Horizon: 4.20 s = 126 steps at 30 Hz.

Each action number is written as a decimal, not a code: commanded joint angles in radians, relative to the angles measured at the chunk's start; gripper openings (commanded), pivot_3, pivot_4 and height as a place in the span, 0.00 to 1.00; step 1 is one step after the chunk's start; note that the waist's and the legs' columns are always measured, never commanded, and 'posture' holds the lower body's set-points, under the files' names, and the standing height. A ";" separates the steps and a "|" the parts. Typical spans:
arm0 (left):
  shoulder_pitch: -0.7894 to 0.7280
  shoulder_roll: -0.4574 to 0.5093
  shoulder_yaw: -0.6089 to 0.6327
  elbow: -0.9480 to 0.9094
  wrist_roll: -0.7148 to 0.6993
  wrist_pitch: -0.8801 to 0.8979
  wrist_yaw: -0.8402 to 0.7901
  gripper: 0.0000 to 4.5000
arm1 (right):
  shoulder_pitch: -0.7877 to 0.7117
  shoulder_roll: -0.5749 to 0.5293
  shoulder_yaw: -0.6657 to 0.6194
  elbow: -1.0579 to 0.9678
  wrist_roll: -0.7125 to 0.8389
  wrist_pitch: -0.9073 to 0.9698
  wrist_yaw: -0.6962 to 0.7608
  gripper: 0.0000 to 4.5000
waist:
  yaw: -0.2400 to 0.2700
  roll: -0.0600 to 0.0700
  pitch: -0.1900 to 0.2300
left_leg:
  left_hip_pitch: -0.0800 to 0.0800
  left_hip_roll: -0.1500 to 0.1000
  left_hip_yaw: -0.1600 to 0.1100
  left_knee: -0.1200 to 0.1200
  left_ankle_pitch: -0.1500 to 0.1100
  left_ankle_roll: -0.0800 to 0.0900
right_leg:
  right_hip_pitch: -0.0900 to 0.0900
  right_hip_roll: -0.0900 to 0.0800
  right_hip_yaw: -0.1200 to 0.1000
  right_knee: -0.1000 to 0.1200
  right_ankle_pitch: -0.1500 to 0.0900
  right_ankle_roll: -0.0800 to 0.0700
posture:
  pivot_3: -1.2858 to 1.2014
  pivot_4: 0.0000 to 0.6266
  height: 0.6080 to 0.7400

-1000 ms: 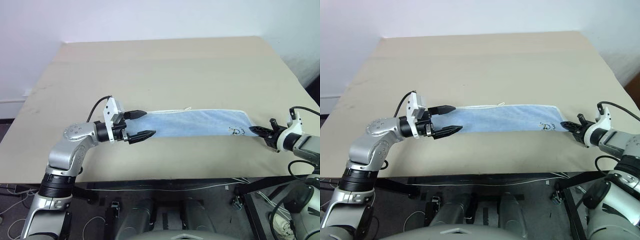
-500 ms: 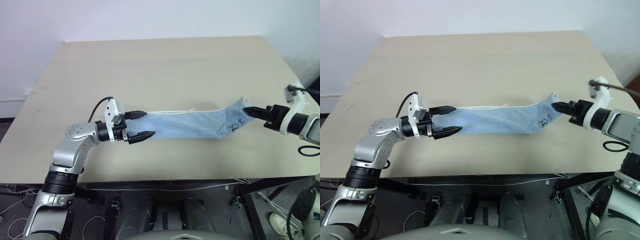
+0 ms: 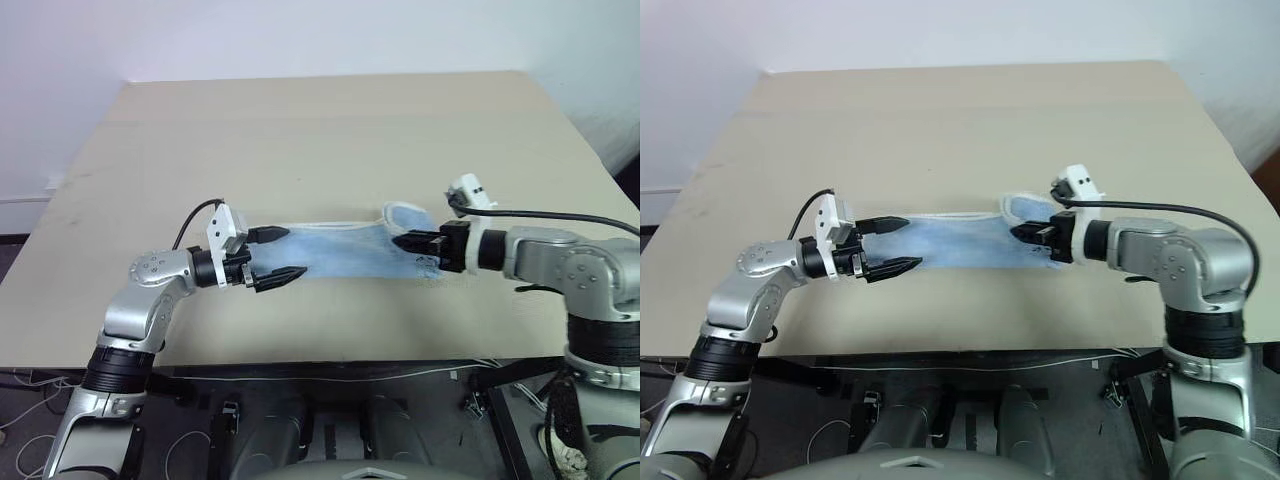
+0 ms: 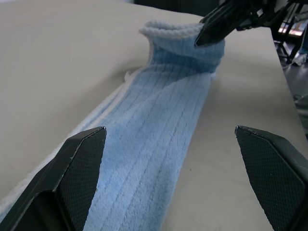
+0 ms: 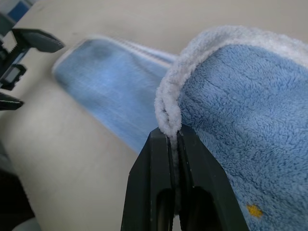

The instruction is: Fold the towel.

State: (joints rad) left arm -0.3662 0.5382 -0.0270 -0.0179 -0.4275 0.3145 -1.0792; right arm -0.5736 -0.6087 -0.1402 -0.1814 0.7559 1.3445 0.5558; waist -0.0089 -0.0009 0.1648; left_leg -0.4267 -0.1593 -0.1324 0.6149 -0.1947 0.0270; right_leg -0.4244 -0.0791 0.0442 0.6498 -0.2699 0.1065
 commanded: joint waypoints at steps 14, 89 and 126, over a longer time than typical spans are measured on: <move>0.035 0.021 0.015 -0.089 -0.003 -0.009 0.036 1.00 | -0.023 0.035 0.051 0.022 0.013 -0.021 0.071 0.53 | -0.001 0.000 0.000 | 0.000 0.000 0.000 0.000 0.000 0.000 | 0.000 0.000 0.000 0.000 0.000 0.000 | 0.52 0.24 1.00; -0.326 -0.205 0.047 0.020 -0.031 0.313 0.189 0.74 | 0.043 0.047 -0.011 0.129 -0.222 -0.661 0.217 0.04 | -0.005 -0.003 -0.001 | 0.013 0.000 -0.002 0.001 0.000 -0.001 | 0.013 0.002 0.000 0.001 0.001 0.002 | 0.52 0.24 1.00; -0.026 -0.209 0.803 -0.055 -0.817 1.300 1.278 1.00 | -0.130 0.076 0.171 0.426 -0.421 -0.926 0.439 1.00 | 0.006 -0.004 -0.001 | 0.018 0.000 -0.002 0.000 -0.002 -0.003 | 0.015 0.002 -0.001 -0.001 0.001 0.002 | 0.52 0.24 1.00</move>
State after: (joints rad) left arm -0.3743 0.3493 0.7553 -0.1137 -1.1960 1.6065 0.1435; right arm -0.7039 -0.5297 0.0499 0.2806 0.3342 0.4343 1.0025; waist -0.0032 -0.0049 0.1642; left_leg -0.4084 -0.1594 -0.1342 0.6148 -0.1962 0.0235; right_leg -0.4093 -0.0774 0.0434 0.6494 -0.2691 0.1083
